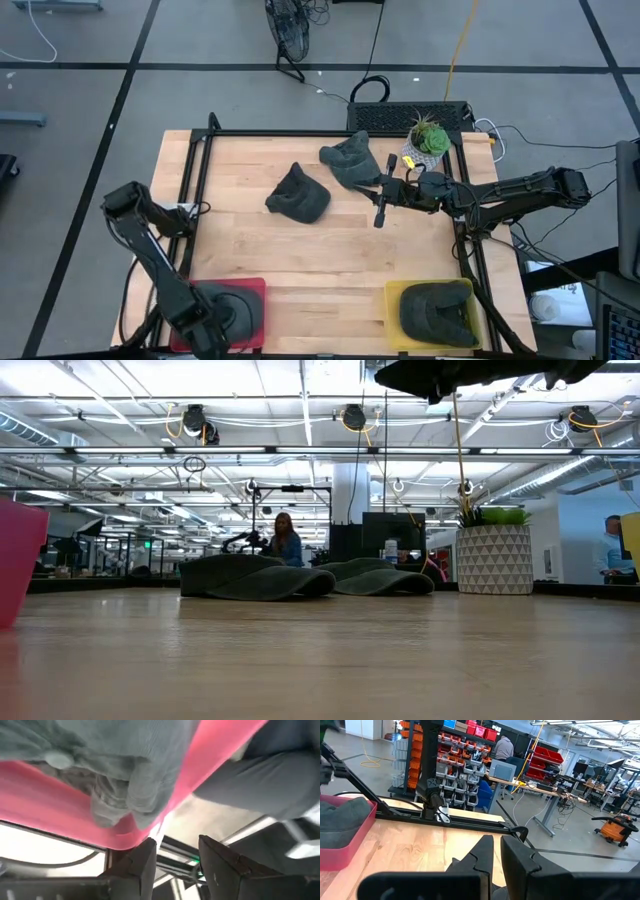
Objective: Pick & Place hat
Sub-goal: Put the grey cap into the pink bin
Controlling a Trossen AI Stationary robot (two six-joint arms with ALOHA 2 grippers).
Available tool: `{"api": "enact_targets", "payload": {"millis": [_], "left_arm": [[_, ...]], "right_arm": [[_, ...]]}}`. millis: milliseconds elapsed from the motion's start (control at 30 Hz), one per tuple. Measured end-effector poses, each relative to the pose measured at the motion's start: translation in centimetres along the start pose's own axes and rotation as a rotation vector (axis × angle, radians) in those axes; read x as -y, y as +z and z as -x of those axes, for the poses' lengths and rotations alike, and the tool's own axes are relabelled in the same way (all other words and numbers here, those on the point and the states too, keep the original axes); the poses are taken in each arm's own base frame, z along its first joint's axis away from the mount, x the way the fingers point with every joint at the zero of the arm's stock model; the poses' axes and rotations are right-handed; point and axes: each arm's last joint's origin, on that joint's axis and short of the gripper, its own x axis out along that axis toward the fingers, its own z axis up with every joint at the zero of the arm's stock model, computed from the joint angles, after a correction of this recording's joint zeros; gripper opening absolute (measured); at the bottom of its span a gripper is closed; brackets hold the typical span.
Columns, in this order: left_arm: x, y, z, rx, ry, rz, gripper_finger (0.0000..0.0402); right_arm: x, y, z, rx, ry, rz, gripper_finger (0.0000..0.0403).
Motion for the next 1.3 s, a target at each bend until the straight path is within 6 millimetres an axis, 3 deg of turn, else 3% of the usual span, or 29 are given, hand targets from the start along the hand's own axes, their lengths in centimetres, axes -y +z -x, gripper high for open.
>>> {"api": "enact_targets", "payload": {"millis": [133,233,400,567,900,1100,1300], "left_arm": [[-1.2,-0.3,2.4,0.099,-0.034,0.023,0.0149],[-3.1,-0.2,3.5,0.254,0.067,0.07,0.0149],[-5.1,0.2,3.2,0.418,0.28,0.065,0.0149],[-6.7,1.5,1.1,0.426,0.377,0.063,0.0149],[-8.2,3.5,-3.4,0.285,0.305,0.057,0.0149],[-8.9,3.4,-2.7,0.179,0.404,0.09,0.0149],[-7.8,2.6,0.3,0.191,0.445,0.08,0.0149]], "right_arm": [[0.0,0.0,0.0,0.0,0.0,0.0,0.0022],[0.0,0.0,0.0,0.0,0.0,-0.001,0.0022],[0.0,0.0,0.0,-0.001,0.0,0.0,0.0022],[0.0,0.0,0.0,-0.001,0.0,0.001,0.0022],[0.0,0.0,0.0,-0.001,0.0,0.002,0.0022],[0.0,0.0,0.0,-0.001,0.0,0.002,0.0022],[0.0,0.0,0.0,-0.001,0.0,0.003,0.0022]]}}
